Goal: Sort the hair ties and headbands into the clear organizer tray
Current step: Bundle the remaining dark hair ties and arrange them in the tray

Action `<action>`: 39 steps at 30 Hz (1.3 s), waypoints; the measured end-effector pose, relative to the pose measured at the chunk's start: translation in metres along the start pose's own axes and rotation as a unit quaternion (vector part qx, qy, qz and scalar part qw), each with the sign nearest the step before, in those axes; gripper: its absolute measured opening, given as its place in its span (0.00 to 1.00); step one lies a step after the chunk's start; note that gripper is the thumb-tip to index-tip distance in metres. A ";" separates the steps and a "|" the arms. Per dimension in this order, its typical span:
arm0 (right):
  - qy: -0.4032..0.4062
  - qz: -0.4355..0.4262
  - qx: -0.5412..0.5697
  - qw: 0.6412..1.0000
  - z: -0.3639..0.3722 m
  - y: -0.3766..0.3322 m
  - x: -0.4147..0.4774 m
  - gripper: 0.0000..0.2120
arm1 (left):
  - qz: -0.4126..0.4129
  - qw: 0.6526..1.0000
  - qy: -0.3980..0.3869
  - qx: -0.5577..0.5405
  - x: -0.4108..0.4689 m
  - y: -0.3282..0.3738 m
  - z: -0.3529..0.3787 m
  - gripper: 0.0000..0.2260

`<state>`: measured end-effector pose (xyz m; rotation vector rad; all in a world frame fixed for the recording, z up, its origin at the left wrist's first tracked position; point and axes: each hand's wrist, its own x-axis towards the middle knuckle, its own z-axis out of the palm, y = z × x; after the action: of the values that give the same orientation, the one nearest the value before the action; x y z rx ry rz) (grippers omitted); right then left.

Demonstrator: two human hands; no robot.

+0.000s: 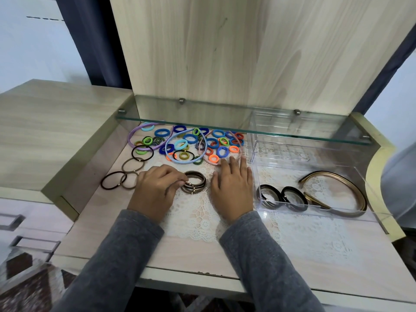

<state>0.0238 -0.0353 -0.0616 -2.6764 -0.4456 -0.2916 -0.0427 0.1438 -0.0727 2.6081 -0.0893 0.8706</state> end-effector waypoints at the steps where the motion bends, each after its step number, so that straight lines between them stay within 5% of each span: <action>1: 0.008 -0.006 0.010 1.000 0.000 0.000 0.000 0.24 | -0.003 1.000 0.005 0.002 0.000 0.001 0.000 0.10; 9: 0.039 -0.161 0.191 0.968 -0.003 0.003 -0.002 0.18 | -0.117 0.985 -0.030 0.123 0.002 0.005 0.002 0.21; 16: -0.014 -0.208 0.094 0.973 -0.005 0.001 -0.008 0.17 | -0.219 0.936 -0.182 0.208 0.005 -0.001 0.013 0.26; 29: 0.017 -0.211 0.117 0.970 -0.003 0.006 -0.013 0.04 | -0.224 0.924 -0.204 0.233 0.006 0.003 0.012 0.26; 34: 0.054 -0.241 0.110 0.963 0.001 0.006 -0.014 0.04 | -0.224 0.923 -0.189 0.251 0.004 0.004 0.011 0.29; 39: 0.074 -0.233 0.136 0.960 0.002 0.006 -0.012 0.02 | -0.143 0.961 -0.028 0.236 -0.002 0.004 0.010 0.24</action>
<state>0.0150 -0.0423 -0.0686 -2.2364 -0.9905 -0.5189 -0.0393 0.1362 -0.0797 2.9726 0.5299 0.7850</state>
